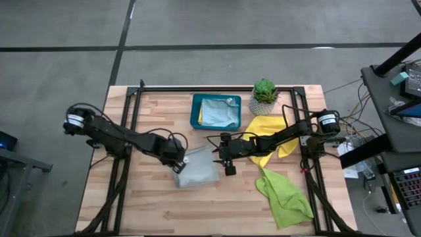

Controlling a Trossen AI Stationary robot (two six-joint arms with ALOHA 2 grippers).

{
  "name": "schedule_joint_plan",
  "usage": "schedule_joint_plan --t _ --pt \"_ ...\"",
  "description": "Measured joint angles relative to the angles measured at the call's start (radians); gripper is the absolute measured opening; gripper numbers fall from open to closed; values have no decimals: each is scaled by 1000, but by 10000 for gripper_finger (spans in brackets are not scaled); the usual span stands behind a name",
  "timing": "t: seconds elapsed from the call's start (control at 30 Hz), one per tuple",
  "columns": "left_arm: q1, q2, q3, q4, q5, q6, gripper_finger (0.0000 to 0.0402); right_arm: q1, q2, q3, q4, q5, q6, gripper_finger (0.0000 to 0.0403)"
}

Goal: Fold microfiber towels
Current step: Fold the grey microfiber cloth

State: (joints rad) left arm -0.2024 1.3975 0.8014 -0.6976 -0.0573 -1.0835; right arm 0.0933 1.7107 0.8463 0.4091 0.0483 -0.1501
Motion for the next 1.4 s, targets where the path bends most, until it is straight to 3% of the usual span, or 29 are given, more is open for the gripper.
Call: schedule_joint_plan --t 0.23,0.53,0.83,1.0,1.2,1.3,1.4 --pt "0 -50 -11 -89 -38 -3 0 0 0 1 0 0 0 192" --pt "0 17 -24 -51 -158 73 0 0 0 1 0 0 1 192" --pt "0 26 -13 -76 -84 45 5 0 0 1 0 0 2 192" --pt "1 26 -13 -92 -83 75 44 0 0 1 0 0 2 192" --pt "5 26 44 -249 -81 98 99 0 0 1 0 0 4 192" --pt "5 23 104 -321 -31 135 108 0 0 1 0 0 4 192" --pt "-31 21 149 -254 24 217 109 0 0 1 1 -4 4 191"
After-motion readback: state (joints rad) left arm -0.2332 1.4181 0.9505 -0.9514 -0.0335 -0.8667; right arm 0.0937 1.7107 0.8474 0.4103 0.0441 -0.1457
